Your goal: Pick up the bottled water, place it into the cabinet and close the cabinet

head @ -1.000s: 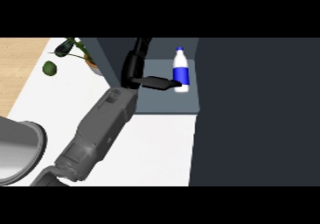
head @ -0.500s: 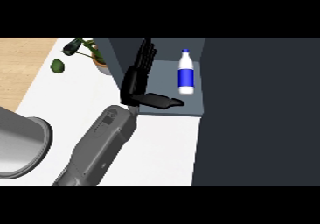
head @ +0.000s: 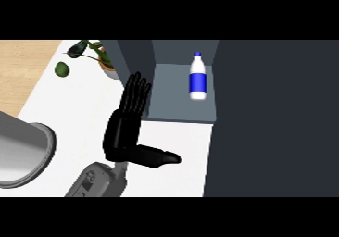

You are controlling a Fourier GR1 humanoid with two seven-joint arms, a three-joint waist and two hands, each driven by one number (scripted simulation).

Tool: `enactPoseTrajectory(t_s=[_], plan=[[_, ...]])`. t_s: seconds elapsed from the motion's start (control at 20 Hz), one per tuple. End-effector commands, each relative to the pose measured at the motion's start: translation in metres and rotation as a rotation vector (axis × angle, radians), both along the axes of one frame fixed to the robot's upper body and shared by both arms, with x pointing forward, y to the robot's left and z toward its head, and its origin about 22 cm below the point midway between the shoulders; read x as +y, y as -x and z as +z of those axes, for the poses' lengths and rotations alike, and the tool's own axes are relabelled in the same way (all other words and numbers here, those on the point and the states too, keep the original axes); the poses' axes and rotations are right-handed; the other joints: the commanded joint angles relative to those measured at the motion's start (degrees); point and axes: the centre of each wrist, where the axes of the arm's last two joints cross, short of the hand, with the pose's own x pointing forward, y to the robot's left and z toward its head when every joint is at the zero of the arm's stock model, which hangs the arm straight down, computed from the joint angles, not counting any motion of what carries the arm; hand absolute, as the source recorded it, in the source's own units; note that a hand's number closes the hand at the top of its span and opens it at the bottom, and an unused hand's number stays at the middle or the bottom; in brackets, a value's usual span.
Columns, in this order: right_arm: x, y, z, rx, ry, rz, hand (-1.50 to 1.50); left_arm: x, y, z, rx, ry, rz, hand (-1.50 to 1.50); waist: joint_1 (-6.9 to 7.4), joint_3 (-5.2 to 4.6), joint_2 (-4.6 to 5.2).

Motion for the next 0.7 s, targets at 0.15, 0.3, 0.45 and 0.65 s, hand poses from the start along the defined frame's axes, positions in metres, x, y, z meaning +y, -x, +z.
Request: enactPoseTrajectory(t_s=[0.15,0.3,0.45,0.65], plan=[[-0.002,0.017,0.013,0.042,0.134,0.218,1.5,0.034,0.076,0.029,-0.027,0.02,-0.001,-1.5,-1.24,-0.06,0.43],[0.006,0.01,0.012,0.027,0.214,0.334,1.5,0.059,0.097,0.032,-0.028,0.032,0.047,-1.5,-0.64,-0.1,0.64],[0.01,0.02,0.011,0.0,0.211,0.41,1.5,0.076,0.133,0.039,-0.03,0.008,0.079,-1.5,-0.67,-0.08,0.37],[0.03,0.016,0.03,-0.025,0.245,0.474,1.5,0.101,0.147,0.043,-0.045,0.03,0.123,-1.5,-0.94,-0.18,0.75]])
